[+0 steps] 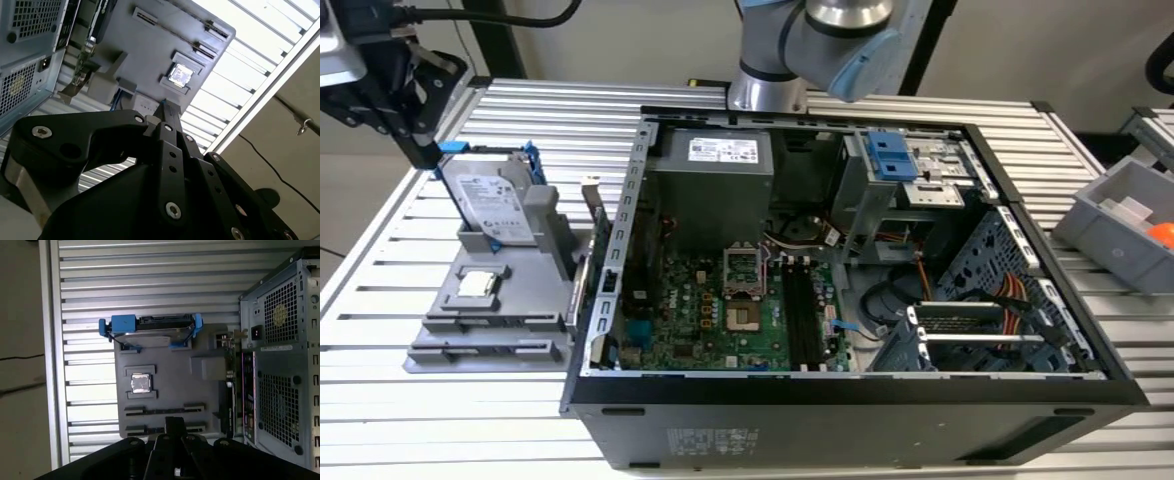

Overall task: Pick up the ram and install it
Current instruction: 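Reach for the ram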

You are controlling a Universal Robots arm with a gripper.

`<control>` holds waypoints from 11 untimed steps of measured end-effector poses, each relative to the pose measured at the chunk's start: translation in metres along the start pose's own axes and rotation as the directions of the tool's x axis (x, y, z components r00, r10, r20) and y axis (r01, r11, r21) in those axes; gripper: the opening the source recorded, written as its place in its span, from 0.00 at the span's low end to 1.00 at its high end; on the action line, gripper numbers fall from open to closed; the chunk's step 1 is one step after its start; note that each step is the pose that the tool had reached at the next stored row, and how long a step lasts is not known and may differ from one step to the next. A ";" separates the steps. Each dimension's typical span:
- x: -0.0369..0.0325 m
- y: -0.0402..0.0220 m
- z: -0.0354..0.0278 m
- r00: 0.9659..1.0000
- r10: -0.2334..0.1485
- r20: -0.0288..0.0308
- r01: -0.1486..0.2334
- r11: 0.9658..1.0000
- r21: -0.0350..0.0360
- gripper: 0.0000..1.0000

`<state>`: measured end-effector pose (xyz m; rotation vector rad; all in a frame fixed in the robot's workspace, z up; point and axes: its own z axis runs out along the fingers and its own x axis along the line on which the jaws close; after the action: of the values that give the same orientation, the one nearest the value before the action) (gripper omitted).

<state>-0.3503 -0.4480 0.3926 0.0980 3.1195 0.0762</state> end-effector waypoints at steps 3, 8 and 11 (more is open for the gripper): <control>-0.0003 -0.0048 -0.0003 1.000 0.000 0.000 0.000 1.000 0.000 0.00; -0.0008 -0.0121 -0.0006 1.000 0.000 0.000 0.000 1.000 0.000 0.00; -0.0010 -0.0153 -0.0008 1.000 0.000 0.000 0.000 1.000 0.000 0.00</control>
<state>-0.3503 -0.4633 0.3926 0.0980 3.1196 0.0770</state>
